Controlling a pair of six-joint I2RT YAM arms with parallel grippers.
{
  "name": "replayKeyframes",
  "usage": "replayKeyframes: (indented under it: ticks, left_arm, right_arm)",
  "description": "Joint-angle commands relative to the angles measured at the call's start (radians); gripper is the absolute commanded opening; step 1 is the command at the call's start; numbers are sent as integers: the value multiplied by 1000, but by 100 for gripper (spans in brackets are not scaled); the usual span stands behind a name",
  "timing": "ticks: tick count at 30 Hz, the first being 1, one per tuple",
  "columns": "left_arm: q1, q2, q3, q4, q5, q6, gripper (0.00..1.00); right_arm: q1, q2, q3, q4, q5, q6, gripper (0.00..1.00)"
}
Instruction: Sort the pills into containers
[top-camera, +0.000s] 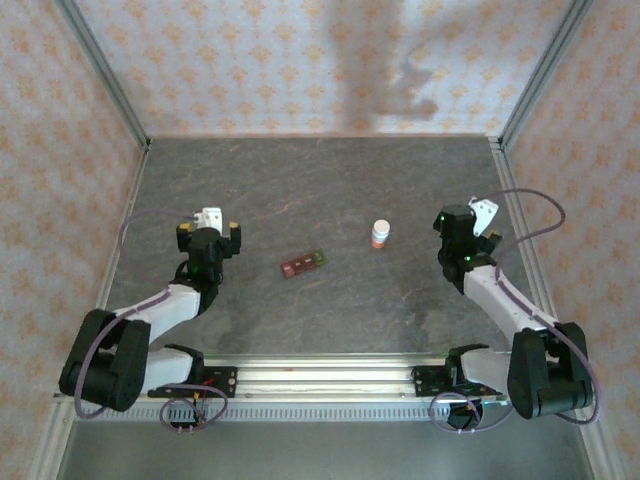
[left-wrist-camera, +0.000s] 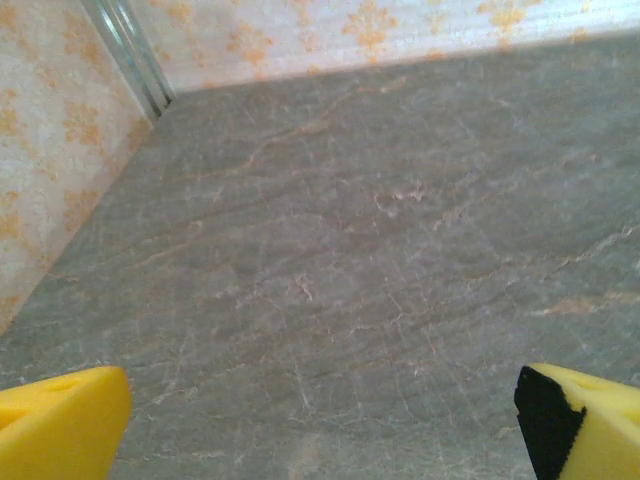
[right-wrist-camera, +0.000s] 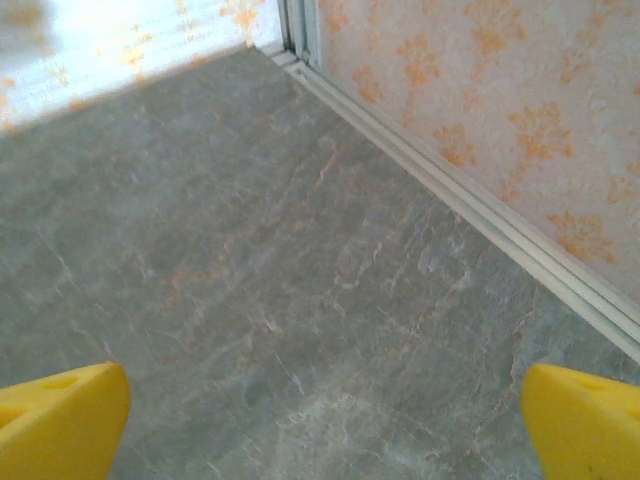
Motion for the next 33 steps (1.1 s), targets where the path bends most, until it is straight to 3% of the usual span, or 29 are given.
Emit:
replayKeyframes:
  ticks: [1, 6, 9, 13, 18, 20, 22, 24, 26, 27, 33]
  left_arm:
    - [20, 38, -25, 145, 25, 21, 100]
    - [81, 82, -30, 215, 95, -29, 100]
    - [104, 142, -31, 268, 146, -42, 100]
    - [111, 228, -21, 325, 214, -28, 100]
    - [118, 271, -14, 367, 263, -9, 100]
    - [119, 276, -14, 376, 265, -8, 100]
    - [121, 282, 11, 335, 251, -15, 100]
    - [140, 283, 47, 271, 214, -58, 100]
    - [149, 285, 43, 284, 231, -61, 100]
    - [149, 287, 42, 287, 229, -61, 100]
    - [149, 285, 40, 283, 229, -62, 100]
  right_arm:
    - [-3, 44, -79, 258, 2, -87, 100]
    - [-11, 145, -189, 536, 12, -195, 100]
    - [-43, 160, -229, 672, -50, -222, 100]
    - [-106, 230, -281, 817, -105, -151, 100]
    - [-120, 282, -272, 832, -240, -186, 100]
    - [-121, 387, -268, 979, -250, -204, 100]
    - [-121, 336, -158, 662, -288, -202, 100]
    - [-118, 381, -183, 795, -285, -219, 100]
    - [-118, 346, -163, 694, -288, -212, 99]
    - [-116, 362, -182, 764, -286, -220, 99]
    - [-114, 350, -178, 737, -285, -221, 99]
